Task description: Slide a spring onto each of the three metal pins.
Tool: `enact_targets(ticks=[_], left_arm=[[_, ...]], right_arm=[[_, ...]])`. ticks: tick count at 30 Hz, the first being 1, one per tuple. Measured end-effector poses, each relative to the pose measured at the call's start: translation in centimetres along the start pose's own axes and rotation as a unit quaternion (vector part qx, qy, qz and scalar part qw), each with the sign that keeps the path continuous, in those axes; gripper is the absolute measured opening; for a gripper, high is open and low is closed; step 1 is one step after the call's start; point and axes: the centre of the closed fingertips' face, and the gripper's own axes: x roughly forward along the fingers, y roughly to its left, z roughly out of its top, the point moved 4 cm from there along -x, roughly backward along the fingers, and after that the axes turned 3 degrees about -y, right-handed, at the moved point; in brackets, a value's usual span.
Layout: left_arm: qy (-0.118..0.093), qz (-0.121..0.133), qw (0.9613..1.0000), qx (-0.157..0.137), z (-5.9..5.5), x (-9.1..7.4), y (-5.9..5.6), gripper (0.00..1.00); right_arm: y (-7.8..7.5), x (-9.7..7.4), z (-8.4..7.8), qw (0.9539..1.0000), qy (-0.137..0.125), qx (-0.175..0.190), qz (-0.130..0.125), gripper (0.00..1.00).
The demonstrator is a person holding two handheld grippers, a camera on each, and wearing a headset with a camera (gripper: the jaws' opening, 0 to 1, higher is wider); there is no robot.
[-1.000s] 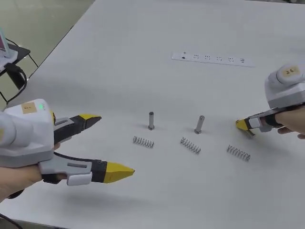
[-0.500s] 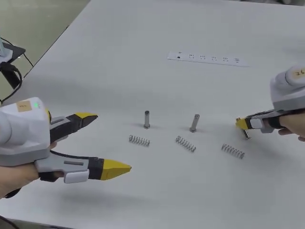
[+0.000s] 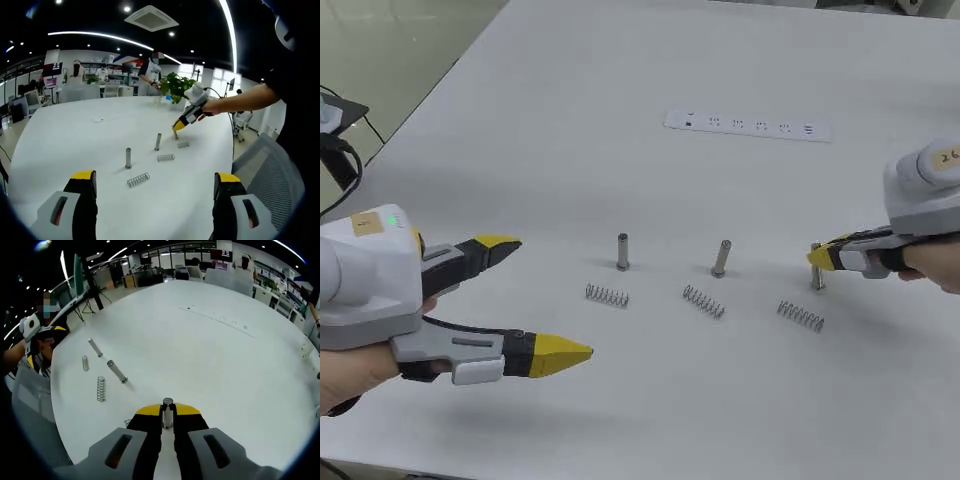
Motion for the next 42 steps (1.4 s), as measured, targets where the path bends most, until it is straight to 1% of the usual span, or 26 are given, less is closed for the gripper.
enact_targets(ticks=[3,10,14,20,26,31,34,42], left_arm=[[-0.003,0.001,1.0000,-0.001,0.06,-0.11,0.01,0.94],[-0.003,-0.001,1.0000,-0.003,-0.06,-0.08,-0.13,0.94],[-0.002,-0.002,1.0000,-0.003,-0.09,-0.05,-0.20,0.94],[-0.004,0.001,1.0000,-0.003,0.04,-0.05,-0.12,0.94],[-0.003,-0.002,1.0000,-0.002,0.08,-0.06,-0.23,0.94],[-0.002,-0.001,1.0000,-0.004,0.05,-0.15,-0.21,0.94],[-0.003,0.000,1.0000,-0.004,0.07,-0.17,-0.21,0.94],[-0.005,0.000,1.0000,-0.004,0.14,-0.25,-0.16,0.94]], right_arm=[[0.39,-0.21,0.05,1.0000,-0.004,-0.006,0.001,0.05],[0.55,-0.52,-0.16,0.9996,-0.007,-0.028,-0.006,0.05],[0.71,-0.78,-0.41,0.9994,-0.009,-0.031,-0.008,0.05],[0.64,-0.94,-0.69,0.9994,-0.005,-0.035,-0.008,0.06],[0.92,-0.84,-0.72,0.9984,0.001,-0.055,-0.010,0.06],[0.93,-0.79,-0.74,0.9981,0.004,-0.061,-0.010,0.06],[0.99,-0.72,-0.79,0.9980,0.005,-0.063,-0.010,0.09],[1.04,-0.74,-0.61,0.9985,-0.001,-0.055,-0.010,0.16]])
